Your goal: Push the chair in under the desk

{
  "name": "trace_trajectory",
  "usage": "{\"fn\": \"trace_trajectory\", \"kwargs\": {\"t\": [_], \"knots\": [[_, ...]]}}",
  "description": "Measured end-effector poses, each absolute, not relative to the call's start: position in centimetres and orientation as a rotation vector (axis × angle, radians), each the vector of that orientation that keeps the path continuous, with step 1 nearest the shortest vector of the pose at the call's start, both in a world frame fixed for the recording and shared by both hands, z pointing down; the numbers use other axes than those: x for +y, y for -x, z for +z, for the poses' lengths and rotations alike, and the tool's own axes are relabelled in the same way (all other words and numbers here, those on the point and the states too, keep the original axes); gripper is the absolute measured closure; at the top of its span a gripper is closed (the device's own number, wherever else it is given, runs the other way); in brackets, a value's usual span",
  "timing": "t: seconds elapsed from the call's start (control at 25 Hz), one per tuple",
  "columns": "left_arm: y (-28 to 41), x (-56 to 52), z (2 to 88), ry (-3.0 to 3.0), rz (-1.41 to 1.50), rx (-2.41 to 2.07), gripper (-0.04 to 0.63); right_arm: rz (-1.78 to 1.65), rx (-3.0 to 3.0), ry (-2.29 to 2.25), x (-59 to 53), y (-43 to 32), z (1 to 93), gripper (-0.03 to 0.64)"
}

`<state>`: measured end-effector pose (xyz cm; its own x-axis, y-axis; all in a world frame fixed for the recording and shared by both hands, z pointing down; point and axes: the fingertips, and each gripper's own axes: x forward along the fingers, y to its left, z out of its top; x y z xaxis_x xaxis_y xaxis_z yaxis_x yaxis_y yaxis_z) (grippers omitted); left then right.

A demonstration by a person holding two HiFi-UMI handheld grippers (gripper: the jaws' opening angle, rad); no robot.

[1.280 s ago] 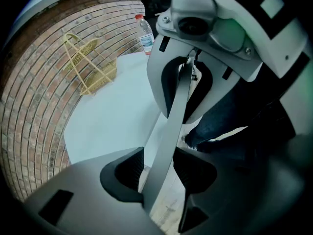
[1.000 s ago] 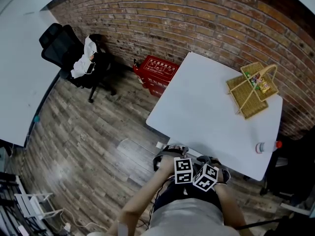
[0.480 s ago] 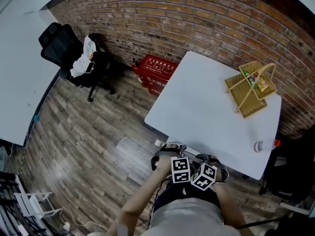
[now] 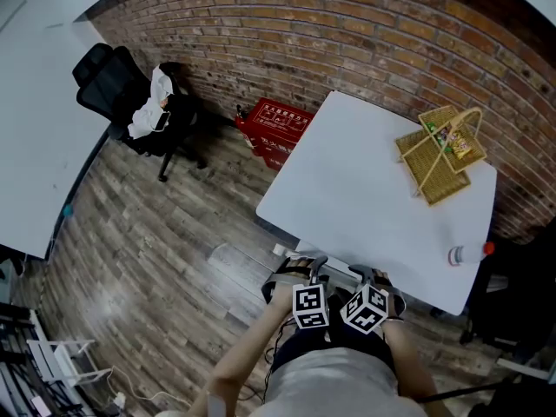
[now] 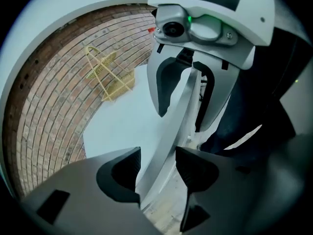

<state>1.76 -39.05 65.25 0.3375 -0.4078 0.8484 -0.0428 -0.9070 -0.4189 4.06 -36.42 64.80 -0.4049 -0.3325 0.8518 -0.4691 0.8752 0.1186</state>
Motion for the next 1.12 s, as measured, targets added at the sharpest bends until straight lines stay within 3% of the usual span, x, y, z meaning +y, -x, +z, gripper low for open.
{"fn": "trace_trajectory", "kwargs": {"t": [0.36, 0.48, 0.52, 0.6, 0.64, 0.76, 1.12], "knots": [[-2.3, -39.2, 59.2, 2.551, -1.330, 0.668, 0.368, 0.442, -2.264, -0.778, -37.1, -5.3, 59.5, 0.354], [-2.6, -41.1, 55.8, 2.652, -1.152, 0.864, 0.405, 0.438, -2.337, -0.951, -39.1, -6.3, 56.1, 0.364], [-2.6, -41.7, 54.8, 2.671, -1.098, 0.927, 0.434, 0.411, -2.360, -1.043, -39.8, -6.8, 54.8, 0.396], [-2.7, -42.8, 52.7, 2.716, -0.980, 1.052, 0.466, 0.350, -2.391, -1.252, -41.2, -8.0, 52.0, 0.541], [-2.8, -43.3, 51.5, 2.737, -0.908, 1.115, 0.485, 0.329, -2.401, -1.339, -41.6, -8.5, 50.8, 0.575], [-2.9, -44.3, 48.3, 2.785, -0.678, 1.274, 0.548, 0.308, -2.419, -1.504, -42.2, -9.6, 48.6, 0.589], [-3.4, -45.2, 45.6, 2.822, -0.449, 1.434, 0.563, 0.441, -2.368, -1.739, -42.4, -12.4, 48.2, 0.598]]}}
